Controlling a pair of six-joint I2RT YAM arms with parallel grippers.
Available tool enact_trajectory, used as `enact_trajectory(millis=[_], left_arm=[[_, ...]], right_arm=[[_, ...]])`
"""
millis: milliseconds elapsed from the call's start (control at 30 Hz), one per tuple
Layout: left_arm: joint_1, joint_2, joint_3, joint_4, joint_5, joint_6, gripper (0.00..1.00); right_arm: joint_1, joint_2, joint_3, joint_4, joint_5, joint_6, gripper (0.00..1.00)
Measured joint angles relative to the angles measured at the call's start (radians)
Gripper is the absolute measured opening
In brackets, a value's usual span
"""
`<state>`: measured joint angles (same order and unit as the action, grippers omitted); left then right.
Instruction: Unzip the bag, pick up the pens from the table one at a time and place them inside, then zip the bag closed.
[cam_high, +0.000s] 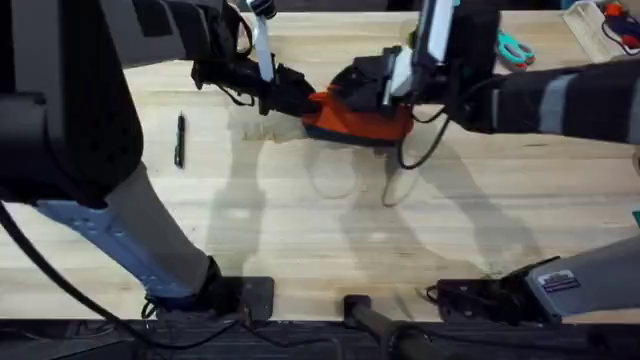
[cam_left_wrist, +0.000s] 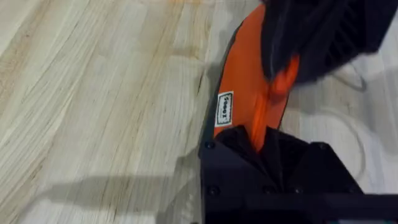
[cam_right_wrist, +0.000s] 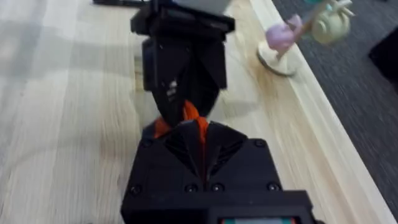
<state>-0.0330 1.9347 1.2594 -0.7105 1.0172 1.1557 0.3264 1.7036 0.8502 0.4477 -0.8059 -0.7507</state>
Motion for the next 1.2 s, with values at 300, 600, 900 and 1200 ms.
enact_trajectory(millis=[300, 600, 900, 1200], left_arm=[[0.0, 0.0, 0.0, -0.004, -0.001, 0.0, 0.042], [0.0, 0.0, 0.0, -0.004, -0.001, 0.0, 0.042], [0.0, 0.0, 0.0, -0.017, 0.001, 0.009, 0.042], [0.0, 0.0, 0.0, -0.014, 0.002, 0.008, 0.042]], right_arm=[[0.081, 0.082, 0.066, 0.005, 0.01, 0.011, 0.031], [0.086, 0.084, 0.067, 0.015, 0.017, 0.012, 0.031], [0.072, 0.083, 0.081, 0.106, 0.05, 0.018, 0.981], [0.061, 0.068, 0.082, 0.095, 0.036, 0.018, 0.996]])
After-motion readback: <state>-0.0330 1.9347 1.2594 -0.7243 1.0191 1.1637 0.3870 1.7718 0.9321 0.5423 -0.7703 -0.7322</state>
